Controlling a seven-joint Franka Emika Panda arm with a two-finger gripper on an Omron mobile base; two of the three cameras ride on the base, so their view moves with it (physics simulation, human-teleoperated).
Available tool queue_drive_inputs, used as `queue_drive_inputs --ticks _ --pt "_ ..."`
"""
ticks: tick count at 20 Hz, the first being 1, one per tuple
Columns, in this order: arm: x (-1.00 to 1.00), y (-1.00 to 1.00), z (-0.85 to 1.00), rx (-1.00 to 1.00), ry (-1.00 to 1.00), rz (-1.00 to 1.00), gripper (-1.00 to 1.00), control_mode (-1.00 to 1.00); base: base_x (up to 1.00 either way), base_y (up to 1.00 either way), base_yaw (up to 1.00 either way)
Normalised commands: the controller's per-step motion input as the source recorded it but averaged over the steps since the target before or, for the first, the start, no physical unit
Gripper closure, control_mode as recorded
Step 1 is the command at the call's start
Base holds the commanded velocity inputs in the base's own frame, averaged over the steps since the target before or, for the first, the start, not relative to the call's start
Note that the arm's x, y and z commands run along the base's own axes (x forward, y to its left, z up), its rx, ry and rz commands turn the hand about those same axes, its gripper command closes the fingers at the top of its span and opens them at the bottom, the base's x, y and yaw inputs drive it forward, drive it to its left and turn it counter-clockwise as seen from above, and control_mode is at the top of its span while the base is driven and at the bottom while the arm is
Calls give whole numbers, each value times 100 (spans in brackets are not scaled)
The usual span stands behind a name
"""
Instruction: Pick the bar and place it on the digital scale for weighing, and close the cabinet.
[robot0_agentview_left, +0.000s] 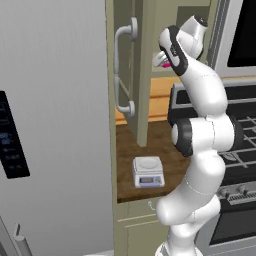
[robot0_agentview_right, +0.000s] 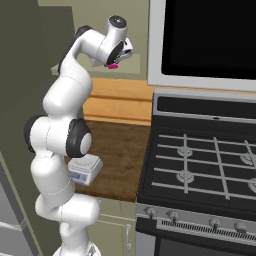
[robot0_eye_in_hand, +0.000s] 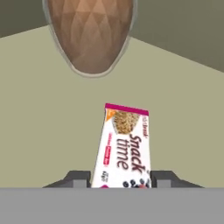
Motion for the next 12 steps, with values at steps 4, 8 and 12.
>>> queue_drive_inputs --ticks 4,8,12 --pt "-20 0 -36 0 12 4 100 -100 0 0 0" --pt "-56 0 -30 0 4 3 100 -100 0 0 0" --pt "-81 0 -7 0 0 1 100 -100 0 0 0"
